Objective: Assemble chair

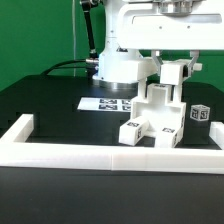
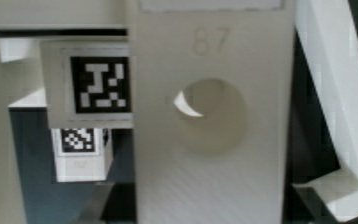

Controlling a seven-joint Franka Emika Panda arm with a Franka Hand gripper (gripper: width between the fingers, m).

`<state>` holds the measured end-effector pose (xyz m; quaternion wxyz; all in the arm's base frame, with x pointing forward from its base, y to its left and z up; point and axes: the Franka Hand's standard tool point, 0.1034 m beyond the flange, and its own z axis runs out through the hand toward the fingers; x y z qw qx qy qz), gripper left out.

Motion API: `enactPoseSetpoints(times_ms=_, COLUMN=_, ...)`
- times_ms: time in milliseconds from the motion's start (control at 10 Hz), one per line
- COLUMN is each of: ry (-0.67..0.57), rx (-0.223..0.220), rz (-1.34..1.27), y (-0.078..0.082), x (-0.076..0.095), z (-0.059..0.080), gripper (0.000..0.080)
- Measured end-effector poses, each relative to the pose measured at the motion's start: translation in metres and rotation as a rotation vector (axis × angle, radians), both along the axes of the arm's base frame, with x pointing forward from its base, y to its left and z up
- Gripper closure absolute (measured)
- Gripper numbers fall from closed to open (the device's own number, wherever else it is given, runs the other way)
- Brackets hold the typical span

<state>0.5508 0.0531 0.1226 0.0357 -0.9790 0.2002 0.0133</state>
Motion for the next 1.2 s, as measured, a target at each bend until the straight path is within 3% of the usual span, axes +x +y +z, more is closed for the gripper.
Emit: enactPoseSetpoints(times_ms=1200, ry=0.000, rx=-0.001, rz=-0.013, y=0.0021, x=0.0005, z=-0.0005, gripper=0.0509)
